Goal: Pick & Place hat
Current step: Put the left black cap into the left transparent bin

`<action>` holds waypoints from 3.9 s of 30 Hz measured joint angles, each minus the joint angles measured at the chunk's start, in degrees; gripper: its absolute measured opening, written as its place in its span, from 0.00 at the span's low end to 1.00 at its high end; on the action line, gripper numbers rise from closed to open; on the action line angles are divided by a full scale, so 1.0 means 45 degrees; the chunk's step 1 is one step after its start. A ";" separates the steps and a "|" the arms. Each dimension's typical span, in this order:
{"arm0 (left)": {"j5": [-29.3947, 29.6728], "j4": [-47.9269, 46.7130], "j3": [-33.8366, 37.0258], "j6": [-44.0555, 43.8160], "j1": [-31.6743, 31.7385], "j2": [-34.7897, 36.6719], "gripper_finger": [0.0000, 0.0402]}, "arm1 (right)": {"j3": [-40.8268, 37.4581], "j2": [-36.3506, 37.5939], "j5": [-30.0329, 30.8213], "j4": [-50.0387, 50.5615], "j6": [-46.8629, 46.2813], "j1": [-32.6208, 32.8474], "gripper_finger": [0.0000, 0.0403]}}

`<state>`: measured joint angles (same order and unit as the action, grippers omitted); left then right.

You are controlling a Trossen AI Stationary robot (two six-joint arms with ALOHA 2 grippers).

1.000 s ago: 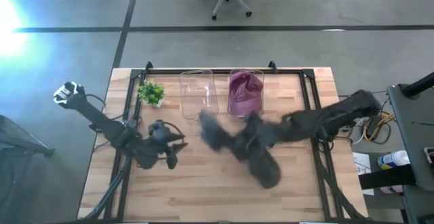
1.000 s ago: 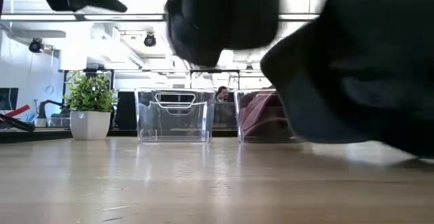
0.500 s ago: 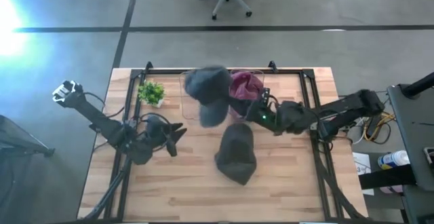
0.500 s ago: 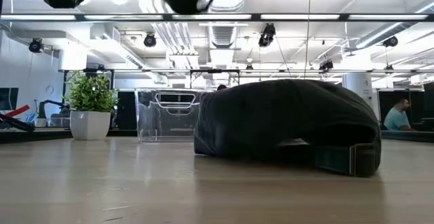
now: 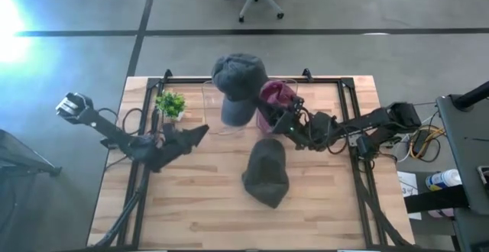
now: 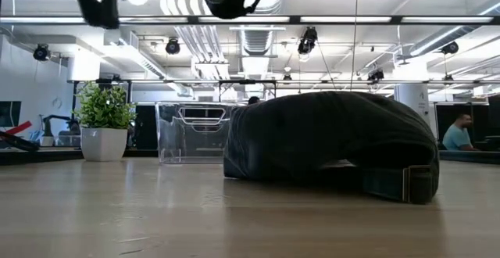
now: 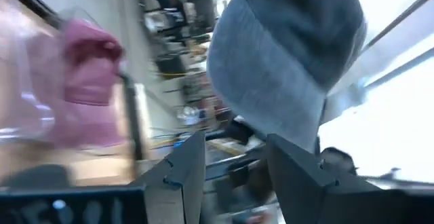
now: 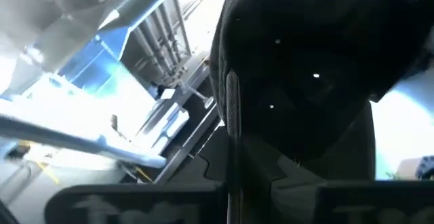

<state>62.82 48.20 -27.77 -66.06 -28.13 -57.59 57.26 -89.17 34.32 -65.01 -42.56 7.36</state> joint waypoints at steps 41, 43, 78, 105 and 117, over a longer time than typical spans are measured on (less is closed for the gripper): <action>-0.6270 0.3620 -0.0231 -0.0976 0.5513 -0.0514 0.37 | 0.2815 -0.1422 -0.1734 0.0777 0.1403 -0.2094 0.03; -0.6357 0.3612 -0.0389 -0.0908 0.5614 -0.0518 0.37 | 0.2850 -0.1507 -0.1724 0.0703 0.1386 -0.2074 0.03; -0.8567 0.3576 -0.1274 0.2552 0.5918 0.0450 0.01 | 0.3806 -0.0717 -0.7008 1.1159 0.2503 -0.1797 0.35; -1.5513 -0.1932 -0.1230 0.3128 0.5034 0.1822 0.02 | 0.3810 0.3127 -0.9026 1.3978 0.1309 -0.5871 0.02; -1.5746 -0.3282 -0.1230 0.3822 0.5043 0.2134 0.02 | 0.3835 0.3043 -1.0215 1.3808 0.0495 -0.5162 0.02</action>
<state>-8.03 33.43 -33.30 -48.86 -5.44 -47.99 74.52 -75.47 -11.64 -2.87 -40.33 -15.87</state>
